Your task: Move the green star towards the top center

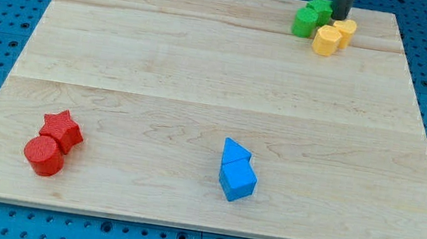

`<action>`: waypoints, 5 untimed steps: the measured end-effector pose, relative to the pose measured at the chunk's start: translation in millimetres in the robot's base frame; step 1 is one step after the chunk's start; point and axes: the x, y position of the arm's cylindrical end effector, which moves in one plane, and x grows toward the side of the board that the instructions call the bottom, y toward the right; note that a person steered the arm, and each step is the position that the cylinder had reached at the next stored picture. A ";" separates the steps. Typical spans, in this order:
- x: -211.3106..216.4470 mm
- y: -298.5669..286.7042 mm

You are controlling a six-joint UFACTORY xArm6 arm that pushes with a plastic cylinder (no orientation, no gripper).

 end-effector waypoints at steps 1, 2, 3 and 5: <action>0.0 -32.9; 0.1 -71.8; 0.1 -114.8; -11.7 -153.6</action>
